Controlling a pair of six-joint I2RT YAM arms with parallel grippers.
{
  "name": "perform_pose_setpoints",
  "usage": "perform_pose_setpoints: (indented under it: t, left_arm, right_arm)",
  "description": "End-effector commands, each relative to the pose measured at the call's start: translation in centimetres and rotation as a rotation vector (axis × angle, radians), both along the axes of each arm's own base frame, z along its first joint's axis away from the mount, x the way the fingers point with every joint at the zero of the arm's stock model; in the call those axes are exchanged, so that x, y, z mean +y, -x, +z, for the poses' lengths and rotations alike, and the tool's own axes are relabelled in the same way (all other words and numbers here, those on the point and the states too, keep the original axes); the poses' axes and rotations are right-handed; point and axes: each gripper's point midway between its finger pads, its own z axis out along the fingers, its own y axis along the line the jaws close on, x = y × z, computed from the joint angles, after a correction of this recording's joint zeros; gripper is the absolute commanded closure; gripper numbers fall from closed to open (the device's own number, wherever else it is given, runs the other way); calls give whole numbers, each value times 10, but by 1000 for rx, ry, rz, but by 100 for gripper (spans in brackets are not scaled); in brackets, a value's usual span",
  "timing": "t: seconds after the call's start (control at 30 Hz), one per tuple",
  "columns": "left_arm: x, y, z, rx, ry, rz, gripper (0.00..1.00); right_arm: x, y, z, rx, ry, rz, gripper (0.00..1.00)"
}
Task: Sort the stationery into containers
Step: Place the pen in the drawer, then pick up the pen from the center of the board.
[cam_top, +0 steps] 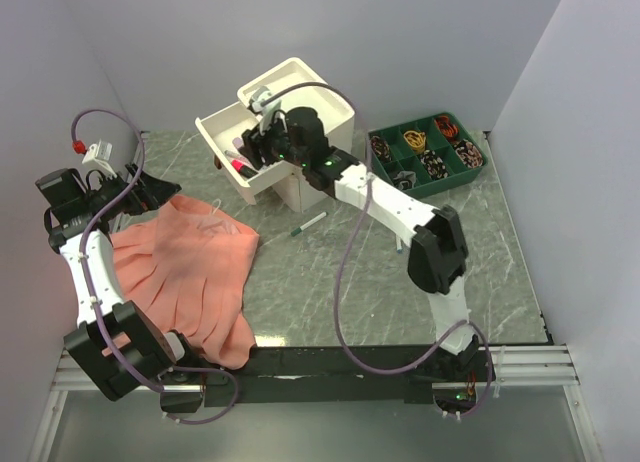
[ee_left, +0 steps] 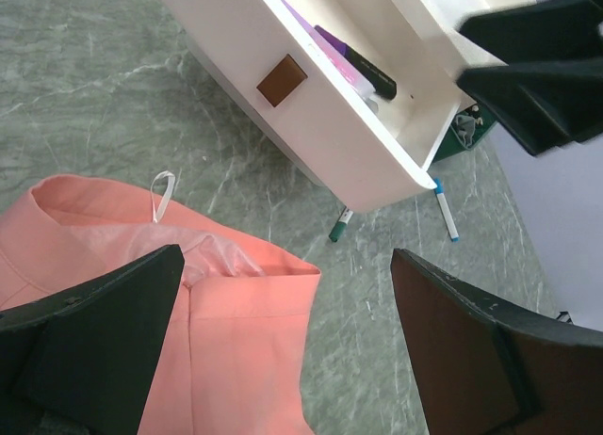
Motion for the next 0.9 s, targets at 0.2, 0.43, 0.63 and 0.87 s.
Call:
perform_pose_setpoints:
  t: [0.2, 0.43, 0.63, 0.87]
  left_arm:
    - [0, -2, 16, -71, -62, -20, 0]
    - [2, -2, 12, -56, -53, -2, 0]
    - [-1, 2, 19, -71, -59, -2, 0]
    - [-3, 7, 17, -60, -57, 10, 0]
  right_arm:
    - [-191, 76, -13, 128, 162, -271, 38]
    - [-330, 74, -139, 580, 365, -655, 41]
    - [-373, 60, -184, 697, 361, -764, 49]
    - [-379, 51, -209, 790, 350, -794, 50]
